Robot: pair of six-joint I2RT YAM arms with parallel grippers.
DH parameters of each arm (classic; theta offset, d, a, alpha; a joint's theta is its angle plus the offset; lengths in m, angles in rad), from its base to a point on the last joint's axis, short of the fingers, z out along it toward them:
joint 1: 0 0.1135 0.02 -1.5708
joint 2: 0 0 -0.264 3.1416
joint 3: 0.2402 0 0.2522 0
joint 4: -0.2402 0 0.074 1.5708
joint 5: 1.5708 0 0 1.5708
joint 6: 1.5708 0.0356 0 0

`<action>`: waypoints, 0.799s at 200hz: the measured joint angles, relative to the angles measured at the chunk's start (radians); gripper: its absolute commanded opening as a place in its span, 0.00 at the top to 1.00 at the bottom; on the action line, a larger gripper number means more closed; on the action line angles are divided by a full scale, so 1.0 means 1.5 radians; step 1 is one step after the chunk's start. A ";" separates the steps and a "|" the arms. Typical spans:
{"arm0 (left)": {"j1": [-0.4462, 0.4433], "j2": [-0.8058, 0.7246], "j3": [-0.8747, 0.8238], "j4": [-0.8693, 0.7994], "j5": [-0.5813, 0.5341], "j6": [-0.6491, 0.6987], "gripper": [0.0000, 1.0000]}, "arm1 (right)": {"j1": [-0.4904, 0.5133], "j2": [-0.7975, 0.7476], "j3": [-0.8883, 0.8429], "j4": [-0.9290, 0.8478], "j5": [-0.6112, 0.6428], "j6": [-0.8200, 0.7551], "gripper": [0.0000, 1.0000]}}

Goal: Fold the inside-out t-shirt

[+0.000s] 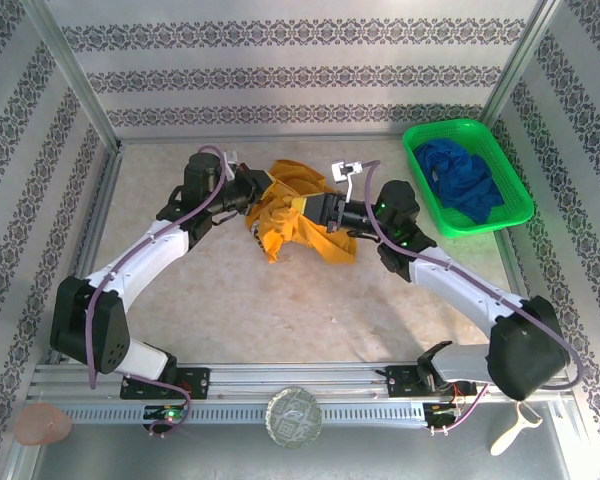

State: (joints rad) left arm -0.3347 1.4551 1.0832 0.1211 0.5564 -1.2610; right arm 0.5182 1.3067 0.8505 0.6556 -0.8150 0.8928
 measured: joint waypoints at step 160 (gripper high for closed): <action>-0.078 -0.107 -0.096 -0.049 -0.018 0.153 0.41 | -0.091 0.032 -0.122 0.198 -0.046 0.120 1.00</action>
State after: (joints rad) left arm -0.4515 1.2945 0.9394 0.0471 0.5297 -1.0317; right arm 0.3824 1.3548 0.6670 0.9520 -0.8845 1.0721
